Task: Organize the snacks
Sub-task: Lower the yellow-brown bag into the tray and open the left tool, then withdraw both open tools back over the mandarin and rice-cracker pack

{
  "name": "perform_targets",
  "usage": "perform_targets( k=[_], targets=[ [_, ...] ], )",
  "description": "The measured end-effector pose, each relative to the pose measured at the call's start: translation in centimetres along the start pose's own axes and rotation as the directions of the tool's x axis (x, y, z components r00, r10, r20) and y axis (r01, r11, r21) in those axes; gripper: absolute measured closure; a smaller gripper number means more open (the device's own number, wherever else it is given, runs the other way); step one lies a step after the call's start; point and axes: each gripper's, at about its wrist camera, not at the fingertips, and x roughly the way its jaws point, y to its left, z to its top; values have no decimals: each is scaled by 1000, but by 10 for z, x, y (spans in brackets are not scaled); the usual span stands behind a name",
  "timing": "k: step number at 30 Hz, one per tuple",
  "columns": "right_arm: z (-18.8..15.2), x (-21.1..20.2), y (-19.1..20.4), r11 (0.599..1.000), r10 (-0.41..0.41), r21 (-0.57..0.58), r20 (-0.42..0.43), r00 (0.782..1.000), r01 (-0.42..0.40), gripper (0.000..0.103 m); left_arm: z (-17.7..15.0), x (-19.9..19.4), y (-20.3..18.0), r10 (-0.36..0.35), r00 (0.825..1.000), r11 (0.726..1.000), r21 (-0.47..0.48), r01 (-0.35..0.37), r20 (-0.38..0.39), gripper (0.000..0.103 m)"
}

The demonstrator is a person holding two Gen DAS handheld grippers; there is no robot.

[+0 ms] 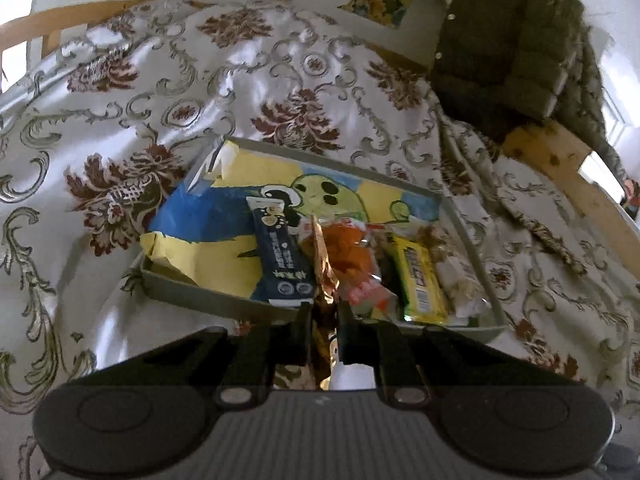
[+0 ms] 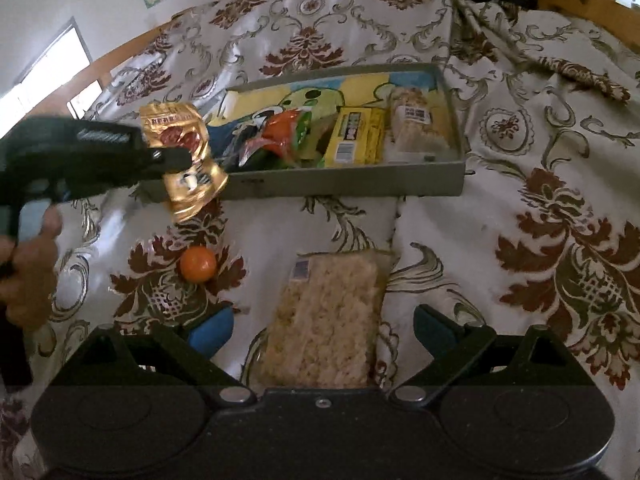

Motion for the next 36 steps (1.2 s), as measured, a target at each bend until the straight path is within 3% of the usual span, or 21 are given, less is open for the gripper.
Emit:
perform_targets(
  k=[8,18,21,23,24,29,36],
  targets=[
    [-1,7,3,1000,12,-6,-20,1000,-12,6,36,12,3,-2,997,998,-67,7,81,90],
    [-5,15,2,1000,-3,-13,-31,1000,3,6,35,43,18,69,998,992,-107,-69,-1,86],
    [-6,17,0,1000,-1,7,-32,999,2,6,30,40,25,84,996,990,-113,-85,-12,75],
    [-6,16,-1,1000,-4,14,-24,1000,4,6,27,37,27,97,995,989,-114,-98,-17,57],
    [-7,16,-1,1000,-6,16,-19,1000,6,6,25,33,29,106,994,988,-113,-107,-14,53],
    [-8,8,-2,1000,-20,25,17,1000,20,6,9,5,30,114,993,990,-87,-110,33,30],
    [-14,-4,0,998,-49,32,31,998,48,6,-29,-39,27,124,990,992,-13,-123,62,13]
  ],
)
